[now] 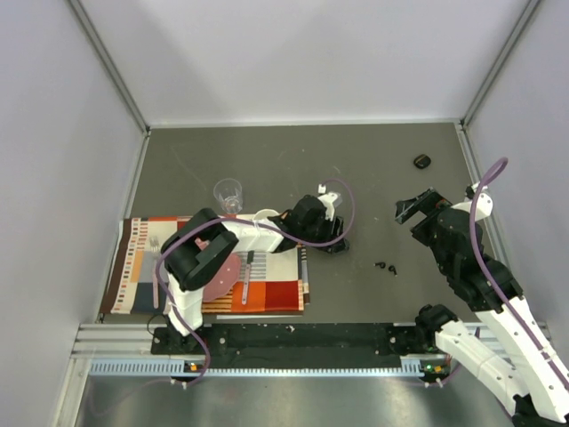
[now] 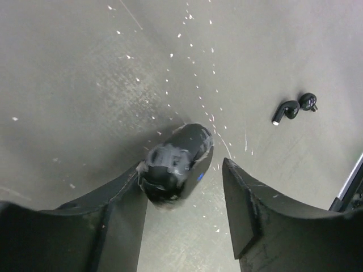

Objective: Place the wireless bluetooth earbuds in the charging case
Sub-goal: Place the charging case at the center of the board, then pick up the charging case at the center of the board.

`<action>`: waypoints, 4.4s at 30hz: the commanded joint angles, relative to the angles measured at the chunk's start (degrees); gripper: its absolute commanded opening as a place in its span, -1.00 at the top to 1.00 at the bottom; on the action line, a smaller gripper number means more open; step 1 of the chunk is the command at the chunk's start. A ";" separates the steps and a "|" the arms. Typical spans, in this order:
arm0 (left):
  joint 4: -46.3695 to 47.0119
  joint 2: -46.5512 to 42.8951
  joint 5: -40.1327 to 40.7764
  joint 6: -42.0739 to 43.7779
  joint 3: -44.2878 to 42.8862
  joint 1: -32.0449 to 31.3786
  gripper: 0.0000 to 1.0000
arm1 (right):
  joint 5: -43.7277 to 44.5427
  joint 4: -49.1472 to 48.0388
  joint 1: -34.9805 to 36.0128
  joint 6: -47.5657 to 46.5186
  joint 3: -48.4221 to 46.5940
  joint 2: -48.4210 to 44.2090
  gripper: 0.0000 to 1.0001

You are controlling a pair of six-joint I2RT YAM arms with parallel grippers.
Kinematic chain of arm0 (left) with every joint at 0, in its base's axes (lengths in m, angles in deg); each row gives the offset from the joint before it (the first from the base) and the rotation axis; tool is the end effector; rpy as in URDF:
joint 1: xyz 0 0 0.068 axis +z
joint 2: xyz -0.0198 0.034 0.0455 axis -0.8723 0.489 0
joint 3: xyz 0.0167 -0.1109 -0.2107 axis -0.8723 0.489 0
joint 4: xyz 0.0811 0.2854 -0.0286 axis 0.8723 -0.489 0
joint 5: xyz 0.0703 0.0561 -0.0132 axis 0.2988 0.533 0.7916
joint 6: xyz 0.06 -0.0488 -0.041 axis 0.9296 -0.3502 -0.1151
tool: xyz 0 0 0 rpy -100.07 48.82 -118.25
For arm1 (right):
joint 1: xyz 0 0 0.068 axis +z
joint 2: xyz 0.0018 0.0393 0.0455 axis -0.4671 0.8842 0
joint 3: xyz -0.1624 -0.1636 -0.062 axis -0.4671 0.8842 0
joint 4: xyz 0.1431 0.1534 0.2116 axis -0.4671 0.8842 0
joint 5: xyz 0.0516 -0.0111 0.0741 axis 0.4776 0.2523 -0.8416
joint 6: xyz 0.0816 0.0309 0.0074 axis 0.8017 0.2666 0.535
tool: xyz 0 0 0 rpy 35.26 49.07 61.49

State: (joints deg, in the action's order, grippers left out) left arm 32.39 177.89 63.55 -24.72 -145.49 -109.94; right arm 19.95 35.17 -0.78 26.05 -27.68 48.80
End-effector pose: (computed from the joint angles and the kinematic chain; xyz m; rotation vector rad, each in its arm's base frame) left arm 0.2760 -0.3519 0.0576 0.5952 2.3340 -0.9955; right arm 0.2126 0.0678 0.3071 0.6509 1.8397 0.3831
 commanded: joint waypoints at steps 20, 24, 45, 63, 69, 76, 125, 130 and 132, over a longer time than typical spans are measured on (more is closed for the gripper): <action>-9.70 -11.72 9.44 5.35 -0.40 0.08 -0.21 | -0.76 -0.76 -1.49 -1.58 0.55 1.39 -0.98; -10.67 -14.89 9.27 6.23 -0.05 -0.18 -0.19 | -1.55 -0.85 -1.93 -1.58 1.34 2.62 -0.98; 11.57 -46.52 19.28 13.17 16.56 -0.18 -0.29 | -9.55 -4.10 -29.53 -9.49 -27.73 50.91 -0.98; 12.62 -64.19 24.74 19.24 27.55 -0.01 -0.98 | -6.39 1.79 -31.73 -18.36 -74.14 96.39 -0.98; 12.98 -64.90 27.54 17.75 28.43 0.17 -0.98 | -6.12 2.32 -31.82 -20.82 -77.31 101.58 -0.96; 10.95 -67.54 28.43 15.81 28.16 0.26 -0.98 | -6.83 2.67 -31.82 -21.62 -79.86 105.89 -0.81; 11.48 -68.42 33.17 15.46 30.19 0.34 -0.98 | -19.22 3.99 -34.36 -11.51 -76.53 107.57 -0.38; 11.48 -68.60 33.35 15.37 30.45 0.34 -0.98 | -19.40 4.43 -34.36 -11.87 -76.26 107.65 -0.26; 11.04 -68.59 33.35 15.46 30.19 0.34 -0.98 | -19.49 4.52 -34.36 -11.95 -76.26 107.65 -0.22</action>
State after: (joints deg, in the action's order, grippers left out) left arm 41.92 110.07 96.16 -8.77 -115.41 -109.78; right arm 4.54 37.64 -35.27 13.15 -105.69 157.34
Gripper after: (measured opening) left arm 0.987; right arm 0.630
